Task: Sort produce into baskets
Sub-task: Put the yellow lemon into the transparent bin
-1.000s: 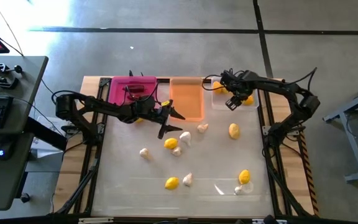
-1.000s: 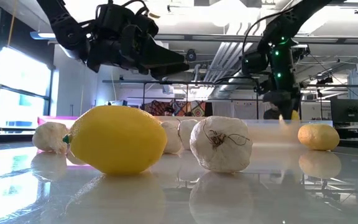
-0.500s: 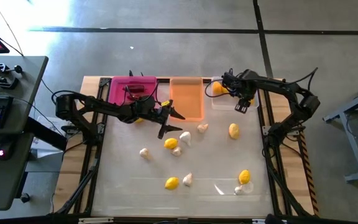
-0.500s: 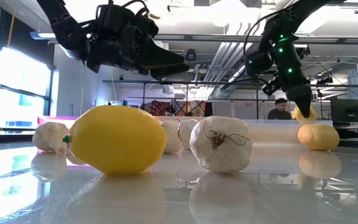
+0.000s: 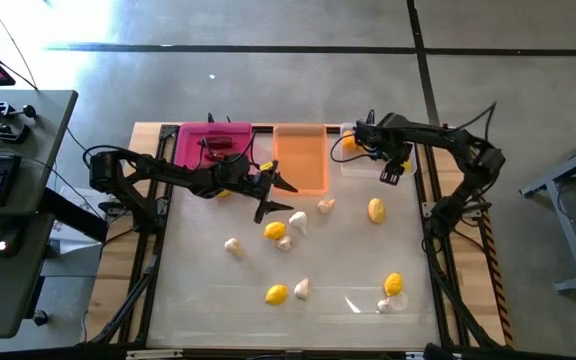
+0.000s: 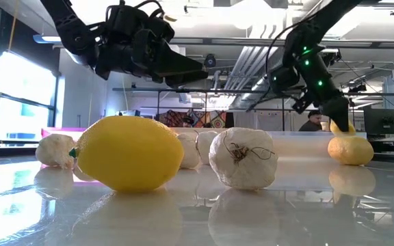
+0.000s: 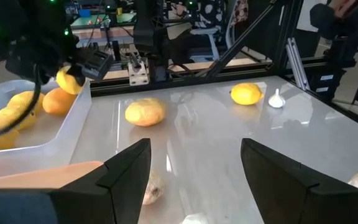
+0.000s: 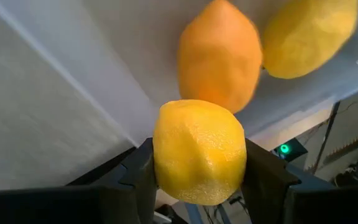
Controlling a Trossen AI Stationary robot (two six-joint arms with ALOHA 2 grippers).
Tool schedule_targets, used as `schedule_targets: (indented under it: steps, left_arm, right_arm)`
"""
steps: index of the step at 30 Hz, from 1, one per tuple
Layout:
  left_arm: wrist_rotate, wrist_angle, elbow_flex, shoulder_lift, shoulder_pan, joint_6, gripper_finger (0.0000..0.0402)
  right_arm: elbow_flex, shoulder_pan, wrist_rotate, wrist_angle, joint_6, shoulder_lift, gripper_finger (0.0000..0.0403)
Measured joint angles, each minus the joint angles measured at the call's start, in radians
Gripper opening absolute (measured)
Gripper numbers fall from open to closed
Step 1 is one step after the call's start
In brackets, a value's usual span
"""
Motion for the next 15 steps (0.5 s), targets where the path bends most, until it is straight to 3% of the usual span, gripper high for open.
schedule_targets:
  steps: [5,15]
  left_arm:
    - [0.0,-0.001,0.0,0.0,0.0,0.0,0.0234]
    - [0.0,-0.001,0.0,0.0,0.0,0.002,0.0234]
  right_arm:
    - [0.0,0.002,0.031,0.0,0.0,0.038,0.0172]
    - [0.0,0.028,0.075,-0.038,0.027,0.038,0.0258]
